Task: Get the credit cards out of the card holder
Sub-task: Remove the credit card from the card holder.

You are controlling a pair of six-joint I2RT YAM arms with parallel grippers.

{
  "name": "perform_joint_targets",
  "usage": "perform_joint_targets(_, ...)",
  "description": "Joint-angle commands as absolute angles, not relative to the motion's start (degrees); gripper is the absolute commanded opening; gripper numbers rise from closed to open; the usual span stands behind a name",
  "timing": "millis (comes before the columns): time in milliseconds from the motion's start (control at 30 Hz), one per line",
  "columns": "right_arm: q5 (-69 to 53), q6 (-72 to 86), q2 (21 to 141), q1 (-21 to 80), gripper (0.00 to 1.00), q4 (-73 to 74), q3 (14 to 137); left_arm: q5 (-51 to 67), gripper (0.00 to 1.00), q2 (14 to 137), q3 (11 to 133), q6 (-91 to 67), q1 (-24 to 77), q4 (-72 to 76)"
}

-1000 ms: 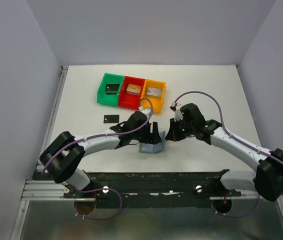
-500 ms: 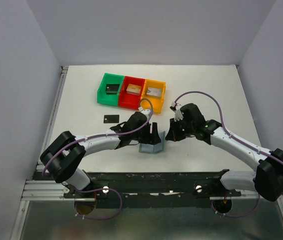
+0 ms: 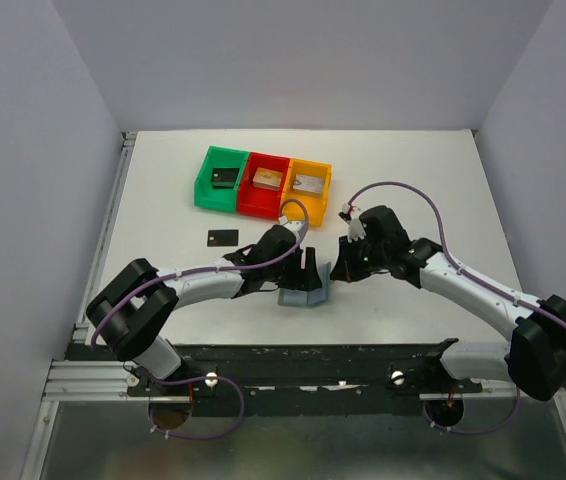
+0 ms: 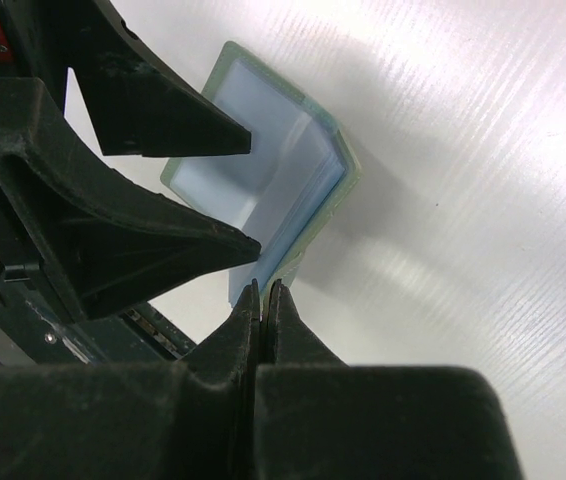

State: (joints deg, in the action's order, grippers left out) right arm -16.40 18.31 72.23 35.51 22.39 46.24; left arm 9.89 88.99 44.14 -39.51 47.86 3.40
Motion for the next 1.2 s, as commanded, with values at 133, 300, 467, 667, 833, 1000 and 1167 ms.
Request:
perform_joint_targets(133,-18.0,17.3,72.7,35.2,0.00,22.1,48.2,11.1,0.77,88.0,44.6,-40.0,48.5,5.6)
perform_joint_targets(300,-17.8,17.2,72.7,35.2,0.00,22.1,48.1,11.3,0.77,88.3,44.5,-40.3,48.7,5.7)
perform_joint_targets(467,-17.8,17.3,72.7,35.2,0.00,22.1,47.9,10.9,0.77,87.2,44.3,-40.4,48.8,5.8)
perform_joint_targets(667,-17.9,17.3,72.5,35.2,0.00,22.0,47.8,10.6,0.77,87.0,44.2,-40.5,48.8,5.8)
perform_joint_targets(833,-18.0,17.3,72.4,35.2,0.00,22.0,47.6,10.9,0.77,87.4,44.2,-40.7,49.0,5.9)
perform_joint_targets(1000,-18.1,17.3,72.3,35.2,0.00,22.0,47.6,10.8,0.77,88.2,44.3,-40.6,49.0,5.6)
perform_joint_targets(1167,-17.9,17.3,72.3,35.2,0.01,22.0,47.5,10.3,0.75,88.2,44.0,-40.5,49.0,5.4)
